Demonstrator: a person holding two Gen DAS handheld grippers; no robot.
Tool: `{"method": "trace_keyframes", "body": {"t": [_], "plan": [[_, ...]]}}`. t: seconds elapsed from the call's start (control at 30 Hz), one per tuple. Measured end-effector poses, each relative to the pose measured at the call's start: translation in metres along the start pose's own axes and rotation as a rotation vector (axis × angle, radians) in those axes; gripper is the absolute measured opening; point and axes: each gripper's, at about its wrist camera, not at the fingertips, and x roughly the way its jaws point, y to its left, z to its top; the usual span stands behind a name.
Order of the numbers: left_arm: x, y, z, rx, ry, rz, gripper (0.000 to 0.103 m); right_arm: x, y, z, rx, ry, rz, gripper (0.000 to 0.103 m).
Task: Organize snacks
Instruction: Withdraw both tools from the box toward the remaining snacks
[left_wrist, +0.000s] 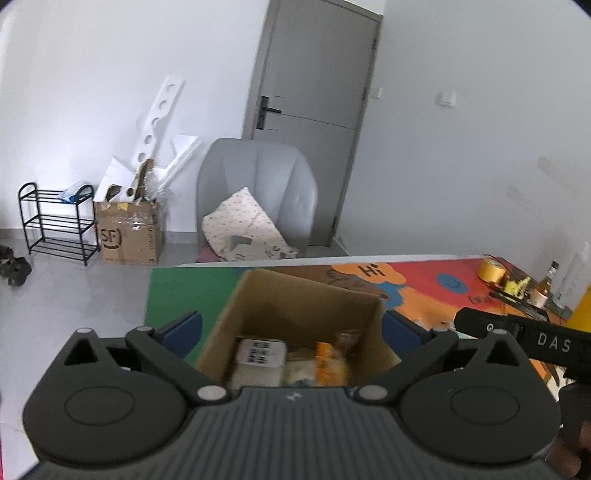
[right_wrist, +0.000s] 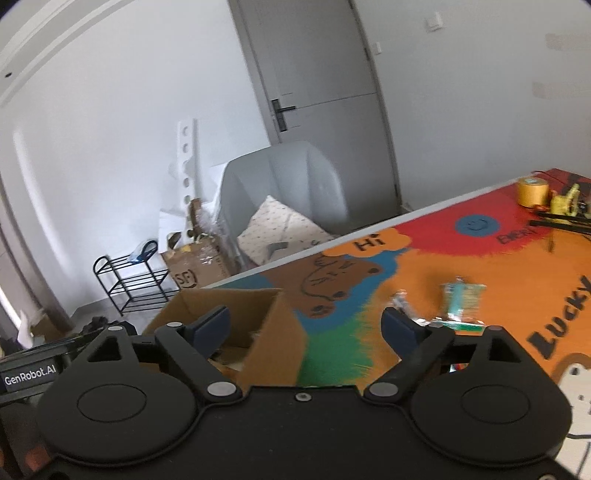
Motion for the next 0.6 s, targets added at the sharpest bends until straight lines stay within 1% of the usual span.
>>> {"method": "trace_keyframes", "body": {"t": [0.23,0.5,0.6], "plan": [[0.0,-0.037,-0.004,0.063,0.014,-0.039,0.103,-0.018,-0.028,-0.003,0.001,-0.008,-0.042,0.093],[0.004,-0.069,-0.005,0.096,0.037,-0.072,0.103,-0.034,-0.06,-0.002,0.038,-0.04,-0.085,0.097],[0.006,-0.08,-0.005,0.107,0.045,-0.08,0.103,-0.038,-0.071,-0.003,0.049,-0.046,-0.101,0.097]]}}
